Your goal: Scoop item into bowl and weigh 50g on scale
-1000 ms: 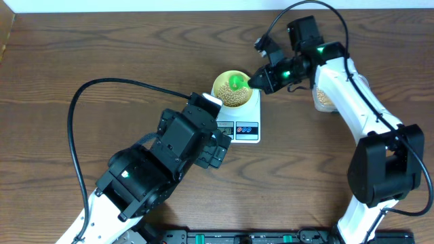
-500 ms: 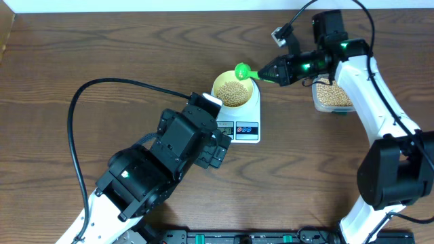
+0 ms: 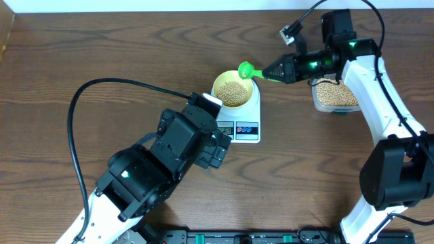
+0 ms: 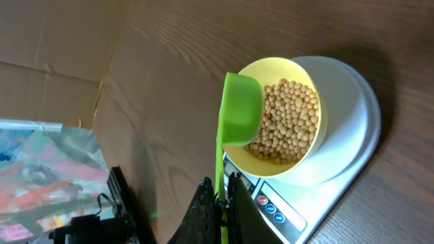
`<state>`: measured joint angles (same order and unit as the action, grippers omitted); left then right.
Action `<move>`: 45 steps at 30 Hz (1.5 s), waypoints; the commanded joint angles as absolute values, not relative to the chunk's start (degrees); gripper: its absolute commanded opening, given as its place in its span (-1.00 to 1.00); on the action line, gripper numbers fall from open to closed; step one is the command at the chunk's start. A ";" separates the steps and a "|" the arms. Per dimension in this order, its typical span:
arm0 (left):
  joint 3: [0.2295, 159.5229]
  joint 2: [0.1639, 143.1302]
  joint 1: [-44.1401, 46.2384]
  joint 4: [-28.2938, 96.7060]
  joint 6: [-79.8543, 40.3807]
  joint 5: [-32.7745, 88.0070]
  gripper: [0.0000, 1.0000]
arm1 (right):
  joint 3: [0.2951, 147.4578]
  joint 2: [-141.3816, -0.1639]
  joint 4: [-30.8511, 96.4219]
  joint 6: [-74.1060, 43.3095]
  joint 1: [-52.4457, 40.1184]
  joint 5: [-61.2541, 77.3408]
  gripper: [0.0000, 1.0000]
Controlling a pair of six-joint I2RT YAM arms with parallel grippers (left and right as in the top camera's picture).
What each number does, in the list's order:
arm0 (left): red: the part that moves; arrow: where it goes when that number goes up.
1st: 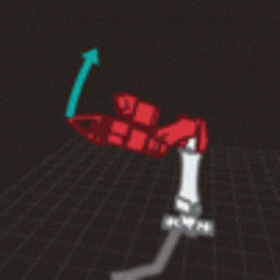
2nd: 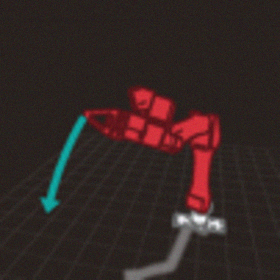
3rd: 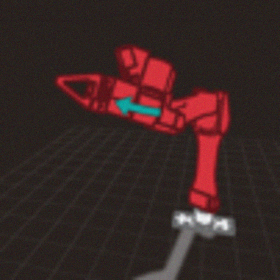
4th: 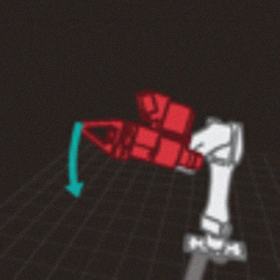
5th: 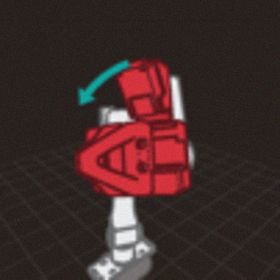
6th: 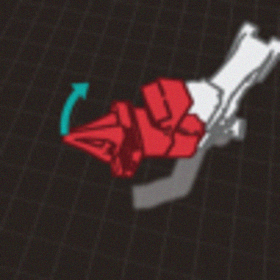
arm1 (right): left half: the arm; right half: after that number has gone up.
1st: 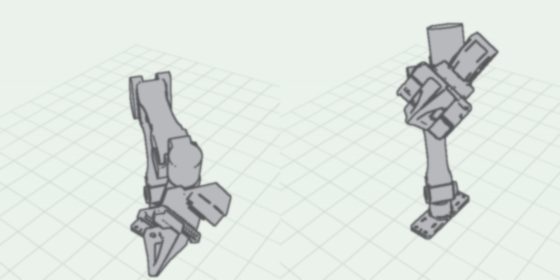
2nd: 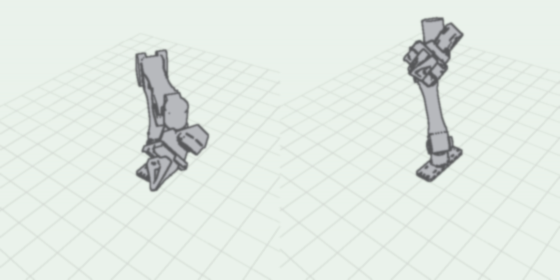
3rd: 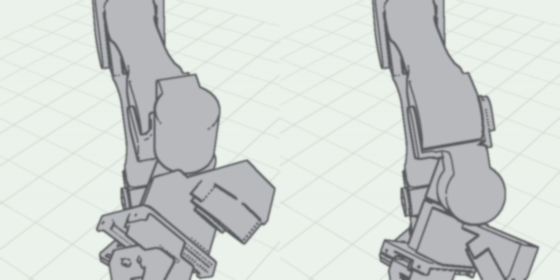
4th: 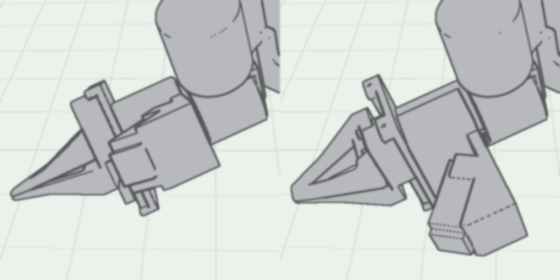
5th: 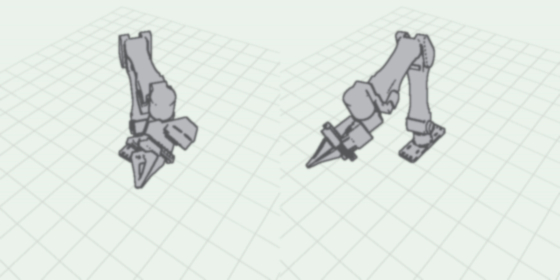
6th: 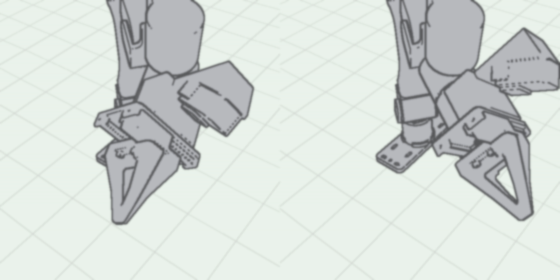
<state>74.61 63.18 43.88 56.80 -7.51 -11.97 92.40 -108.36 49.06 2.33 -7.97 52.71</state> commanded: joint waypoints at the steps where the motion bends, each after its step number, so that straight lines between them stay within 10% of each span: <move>1: 74.91 63.24 43.70 56.97 -7.62 -12.51 0.96 | 92.23 -106.87 49.54 3.99 -9.37 52.82 -0.98; 45: 74.91 63.24 43.70 56.97 -7.60 -12.51 0.96 | 92.18 -112.03 46.46 7.31 -18.85 31.46 -0.98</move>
